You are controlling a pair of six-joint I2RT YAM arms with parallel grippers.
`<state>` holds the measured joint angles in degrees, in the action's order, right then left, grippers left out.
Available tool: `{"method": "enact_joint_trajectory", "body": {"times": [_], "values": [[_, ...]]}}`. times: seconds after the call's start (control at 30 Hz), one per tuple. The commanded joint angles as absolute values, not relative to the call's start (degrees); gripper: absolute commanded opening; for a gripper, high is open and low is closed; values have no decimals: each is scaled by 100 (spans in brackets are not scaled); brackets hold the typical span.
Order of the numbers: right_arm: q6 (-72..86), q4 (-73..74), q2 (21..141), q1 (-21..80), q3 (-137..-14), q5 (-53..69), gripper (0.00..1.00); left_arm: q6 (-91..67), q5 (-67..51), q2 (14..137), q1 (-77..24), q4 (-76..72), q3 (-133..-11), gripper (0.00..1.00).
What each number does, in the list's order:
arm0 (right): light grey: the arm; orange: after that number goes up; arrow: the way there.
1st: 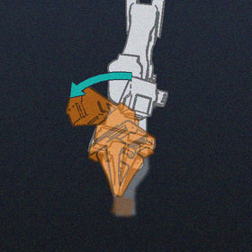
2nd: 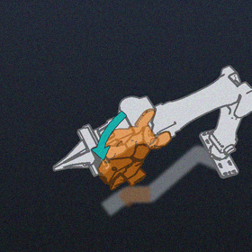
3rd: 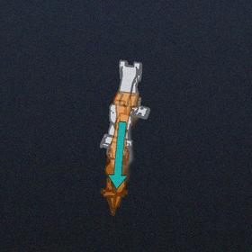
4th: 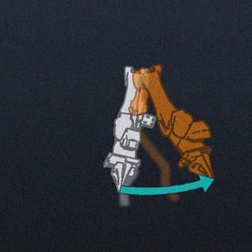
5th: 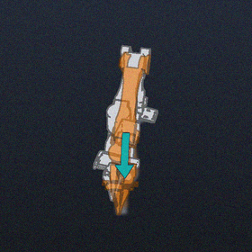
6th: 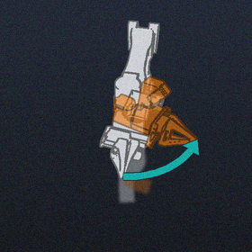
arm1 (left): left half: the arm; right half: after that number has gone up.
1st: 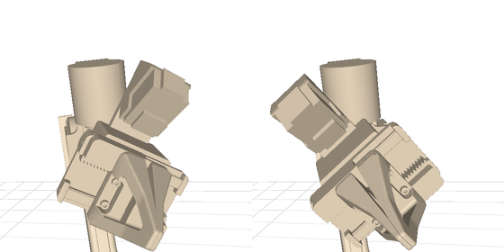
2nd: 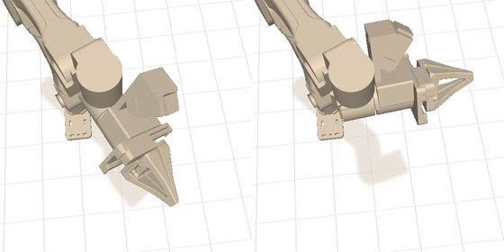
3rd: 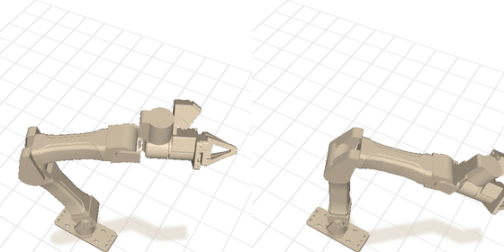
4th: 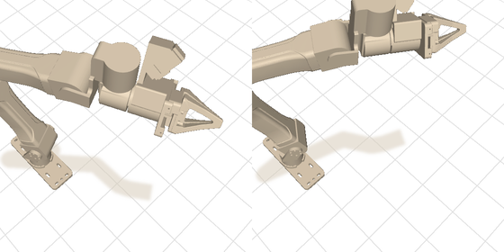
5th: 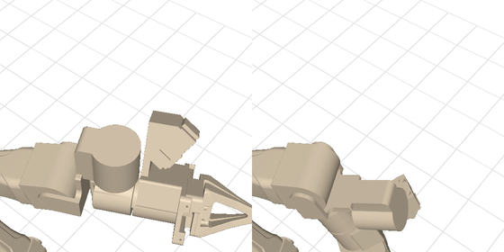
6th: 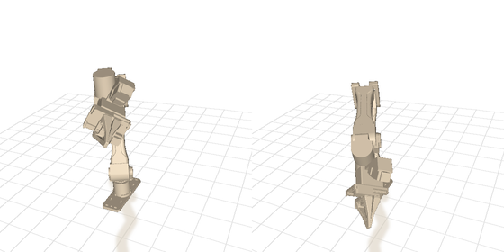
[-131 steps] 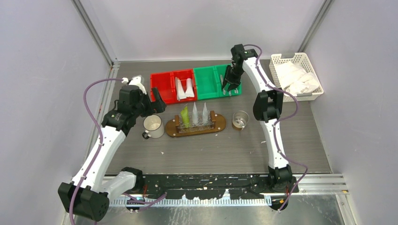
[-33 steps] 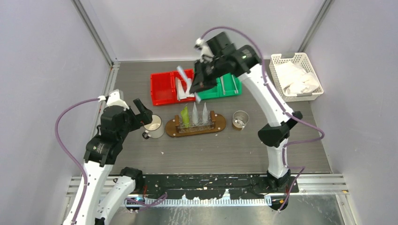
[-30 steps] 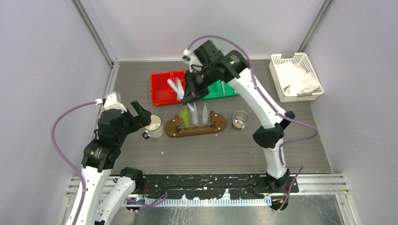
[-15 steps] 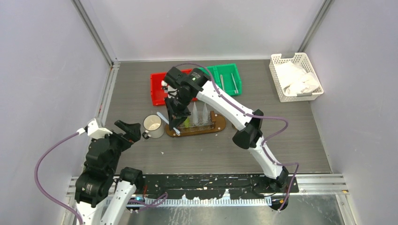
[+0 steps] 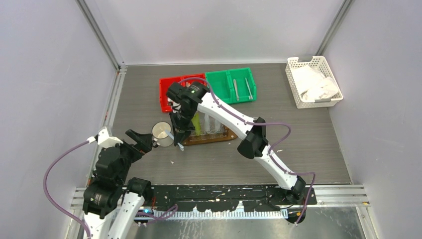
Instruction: Prepare toiletry sets of a toothbrush and toothpaste on the tray
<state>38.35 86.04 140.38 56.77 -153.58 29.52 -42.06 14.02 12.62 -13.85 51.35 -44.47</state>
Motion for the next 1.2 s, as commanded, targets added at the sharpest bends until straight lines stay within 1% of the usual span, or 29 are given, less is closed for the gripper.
{"method": "enact_joint_trajectory", "body": {"times": [0.0,0.77,1.0,1.17], "values": [[4159,8312,14097,5639,-15645,3198,1,-4233,1338,1130,-1354,5060,-4434,100],[4768,7491,14527,5513,-15545,3497,2,-4236,1196,1023,-1354,5023,-4378,100],[4984,7198,14613,5431,-15513,3558,8,-4232,1204,980,-1354,5064,-4381,100],[5049,7081,14685,5387,-15491,3647,7,-4219,1204,945,-1354,5080,-4412,100]]}}
